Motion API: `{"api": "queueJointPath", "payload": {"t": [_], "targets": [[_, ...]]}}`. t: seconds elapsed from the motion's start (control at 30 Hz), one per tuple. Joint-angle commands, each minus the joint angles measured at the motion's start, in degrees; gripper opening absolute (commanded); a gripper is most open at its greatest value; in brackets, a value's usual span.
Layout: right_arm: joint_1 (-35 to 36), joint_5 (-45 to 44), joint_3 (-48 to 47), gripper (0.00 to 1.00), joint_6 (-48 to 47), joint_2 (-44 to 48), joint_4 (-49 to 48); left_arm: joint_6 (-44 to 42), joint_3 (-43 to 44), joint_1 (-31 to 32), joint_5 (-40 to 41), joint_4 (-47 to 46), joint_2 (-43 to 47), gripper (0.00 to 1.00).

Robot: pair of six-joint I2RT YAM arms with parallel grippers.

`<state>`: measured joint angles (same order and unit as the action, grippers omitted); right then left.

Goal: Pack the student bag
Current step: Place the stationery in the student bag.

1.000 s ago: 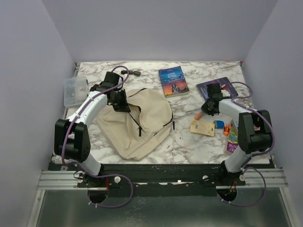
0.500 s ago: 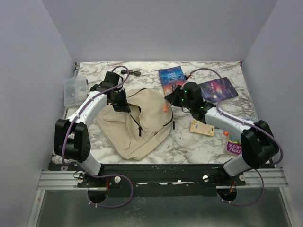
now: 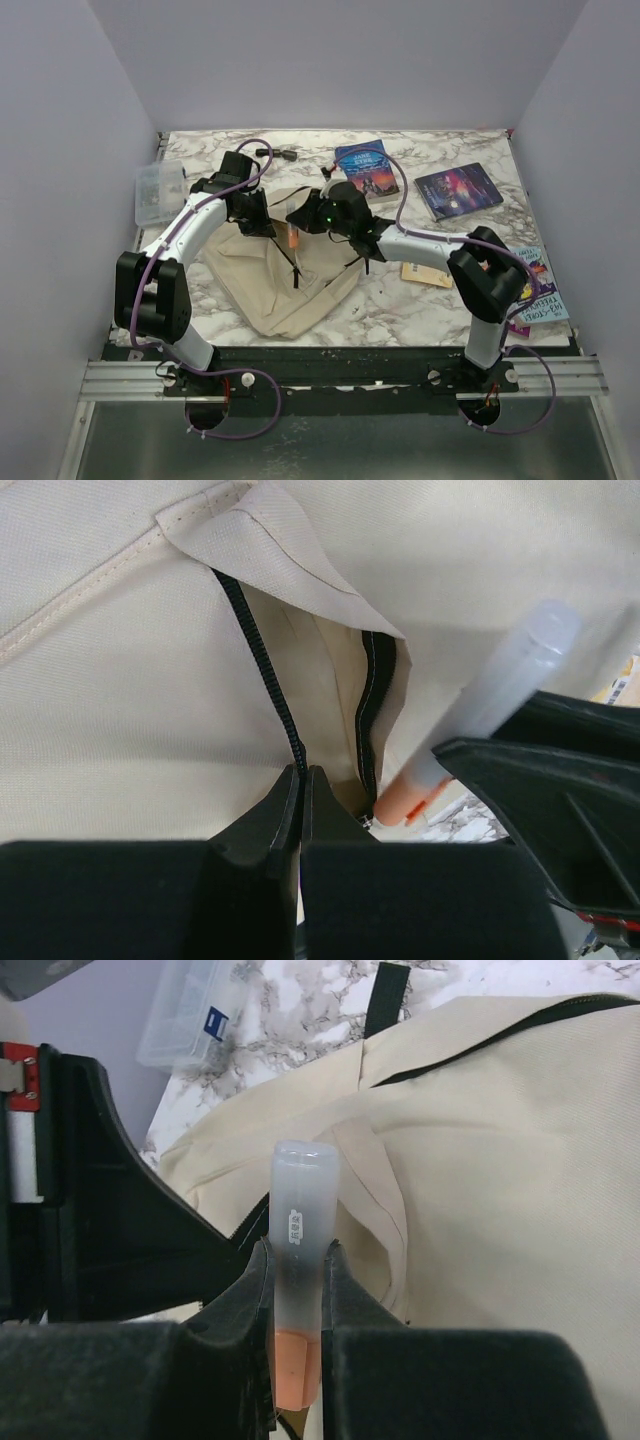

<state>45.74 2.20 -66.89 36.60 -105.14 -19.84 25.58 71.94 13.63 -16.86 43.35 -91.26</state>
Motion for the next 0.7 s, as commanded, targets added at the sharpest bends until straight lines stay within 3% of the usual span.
{"api": "queueJointPath", "payload": {"t": [0.0, 0.2, 0.37, 0.5, 0.67], "targets": [[1.1, 2.6, -4.0, 0.05, -0.2, -4.2, 0.6, -0.4, 0.3, 0.4, -0.6, -0.6, 2.5, 0.0], [2.4, 6.2, -8.6, 0.13, -0.5, -8.8, 5.4, -0.4, 0.1, 0.4, -0.8, -0.8, 2.7, 0.0], [2.7, 10.6, -8.4, 0.38, 1.0, -7.9, 10.8, -0.4, 0.1, 0.4, -1.2, -0.8, 2.4, 0.0], [2.4, 9.1, -8.2, 0.62, -0.1, -3.9, 15.8, -0.4, 0.1, 0.4, -1.3, -0.9, 2.6, 0.0], [-1.0, 10.5, -9.5, 0.63, 1.2, -2.2, 22.3, -0.3, 0.1, 0.4, -1.6, -0.9, 2.6, 0.0]]}}
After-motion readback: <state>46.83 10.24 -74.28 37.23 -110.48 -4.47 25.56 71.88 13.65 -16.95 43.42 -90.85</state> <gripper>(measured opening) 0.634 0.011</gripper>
